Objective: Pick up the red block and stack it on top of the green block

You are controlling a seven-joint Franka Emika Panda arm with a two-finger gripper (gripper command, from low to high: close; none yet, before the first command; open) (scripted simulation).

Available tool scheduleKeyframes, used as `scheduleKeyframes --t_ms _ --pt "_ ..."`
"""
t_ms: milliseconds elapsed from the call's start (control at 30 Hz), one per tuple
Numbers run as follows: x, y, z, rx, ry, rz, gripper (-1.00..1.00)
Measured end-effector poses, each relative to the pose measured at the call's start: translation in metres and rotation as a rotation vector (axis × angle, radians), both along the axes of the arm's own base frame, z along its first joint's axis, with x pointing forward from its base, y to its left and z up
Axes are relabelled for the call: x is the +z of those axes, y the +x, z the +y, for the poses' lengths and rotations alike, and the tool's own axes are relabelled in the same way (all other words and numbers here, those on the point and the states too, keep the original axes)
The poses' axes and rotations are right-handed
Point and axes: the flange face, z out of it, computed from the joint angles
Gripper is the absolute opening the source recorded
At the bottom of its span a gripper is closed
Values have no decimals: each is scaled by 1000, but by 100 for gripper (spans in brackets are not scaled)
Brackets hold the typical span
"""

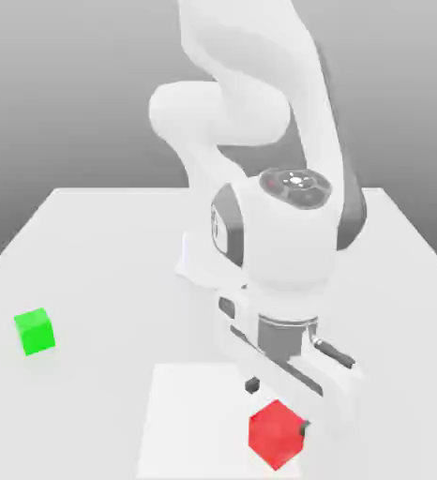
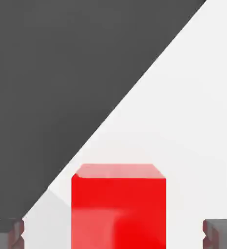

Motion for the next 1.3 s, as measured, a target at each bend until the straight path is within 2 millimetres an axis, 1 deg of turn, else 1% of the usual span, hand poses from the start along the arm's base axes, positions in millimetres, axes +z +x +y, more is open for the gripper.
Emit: scheduleKeyframes --t_ms 33,200,233,300,433,467,567,633,667,700,733,767,833,867,967,1000,1067,1167,1200,1300 --pt "-7 -1 0 0 0 1 -100" --pt "-6 0 0 0 1 -2 -100" --pt "-10 -1 0 1 0 -1 -100" --pt "4 0 0 -1 1 -2 -100" --pt "47 0 -1 -1 0 -1 -100" --pt "53 -1 -17 -26 -5 2 -100" --pt "60 -10 -91 -147 -22 11 -100" --pt "64 -24 -142 -236 -29 16 -100" --pt "66 -35 -172 -293 -31 19 -100" --pt "68 -50 -208 -366 -32 21 -100" --pt "72 -71 -248 -452 -32 24 -100" --pt "75 -93 -281 -525 -31 25 -100" --pt "81 -140 -333 -659 -26 23 -100" --pt "84 -162 -350 -710 -21 21 -100" --pt "90 -214 -380 -814 -6 7 -100" --pt "85 -221 -384 -829 -3 4 -100" --pt "69 -226 -387 -837 -2 2 -100" --pt "38 -226 -386 -835 -1 1 -100" --pt "31 -226 -385 -834 -1 1 100" --pt "31 -226 -385 -834 -1 1 100"
